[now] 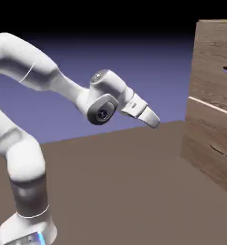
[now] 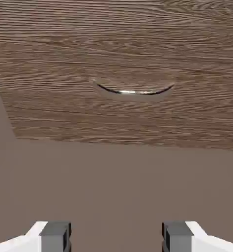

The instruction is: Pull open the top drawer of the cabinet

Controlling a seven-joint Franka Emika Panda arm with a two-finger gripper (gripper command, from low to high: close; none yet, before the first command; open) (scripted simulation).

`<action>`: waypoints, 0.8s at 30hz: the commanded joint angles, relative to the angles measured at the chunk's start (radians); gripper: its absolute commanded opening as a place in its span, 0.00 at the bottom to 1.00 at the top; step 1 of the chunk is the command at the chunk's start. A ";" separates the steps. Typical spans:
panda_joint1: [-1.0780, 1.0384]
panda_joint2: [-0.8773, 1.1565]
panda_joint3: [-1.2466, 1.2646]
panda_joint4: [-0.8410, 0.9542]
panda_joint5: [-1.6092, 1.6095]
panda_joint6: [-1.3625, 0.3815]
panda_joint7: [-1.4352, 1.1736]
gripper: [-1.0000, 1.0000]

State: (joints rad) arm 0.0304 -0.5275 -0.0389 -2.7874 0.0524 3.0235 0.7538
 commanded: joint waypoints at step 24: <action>0.366 0.846 -0.775 0.449 1.044 -0.269 0.255 0.50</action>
State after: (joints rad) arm 0.3962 0.3180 -0.8138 -2.3381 1.0962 2.7548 1.0091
